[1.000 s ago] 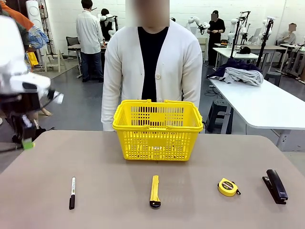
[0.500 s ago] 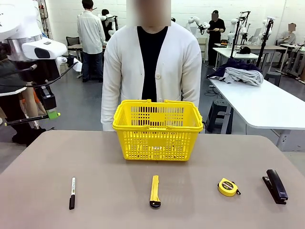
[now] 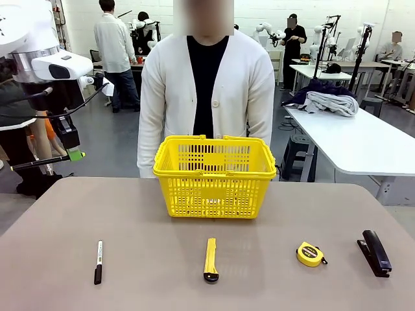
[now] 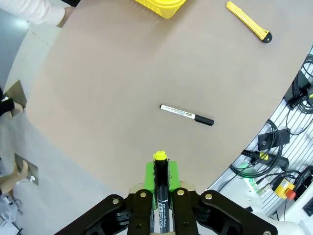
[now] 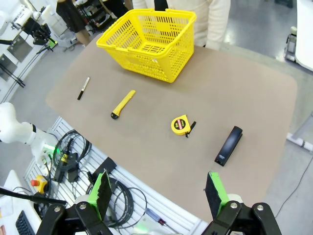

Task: Place the items the person wants into the basket.
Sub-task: Pick up the item the person points to and place it in the Market Basket.

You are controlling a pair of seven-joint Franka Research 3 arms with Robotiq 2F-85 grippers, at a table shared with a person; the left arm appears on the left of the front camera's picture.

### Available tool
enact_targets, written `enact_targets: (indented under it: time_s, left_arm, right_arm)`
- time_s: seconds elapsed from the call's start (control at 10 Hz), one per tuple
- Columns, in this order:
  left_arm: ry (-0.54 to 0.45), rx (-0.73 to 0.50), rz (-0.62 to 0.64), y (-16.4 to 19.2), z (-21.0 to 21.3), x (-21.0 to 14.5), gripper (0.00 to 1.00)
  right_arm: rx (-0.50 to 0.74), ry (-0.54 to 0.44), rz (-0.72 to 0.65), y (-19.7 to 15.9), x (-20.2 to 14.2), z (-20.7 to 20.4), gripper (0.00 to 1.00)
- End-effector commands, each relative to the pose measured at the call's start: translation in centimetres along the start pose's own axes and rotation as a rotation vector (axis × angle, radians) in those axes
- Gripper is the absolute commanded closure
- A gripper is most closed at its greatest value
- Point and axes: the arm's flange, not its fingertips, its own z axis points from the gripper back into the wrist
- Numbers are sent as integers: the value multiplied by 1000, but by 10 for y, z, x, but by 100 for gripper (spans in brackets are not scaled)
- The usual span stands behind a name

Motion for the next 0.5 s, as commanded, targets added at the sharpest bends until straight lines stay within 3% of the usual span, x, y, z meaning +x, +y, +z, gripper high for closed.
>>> enact_targets:
  time_s: [0.0,0.1,0.2,0.4]
  left_arm:
    - [7,2,8,1,0,-1,100]
    - [0,0,0,0,0,0,88]
    - [34,198,-220,-13,19,37,88]
    - [-14,232,-577,0,35,136,88]
  right_arm:
    - [13,-2,11,1,0,-1,0]
    - [13,-2,11,1,0,-1,0]
    - [13,-2,11,1,0,-1,0]
    - [13,-2,11,1,0,-1,0]
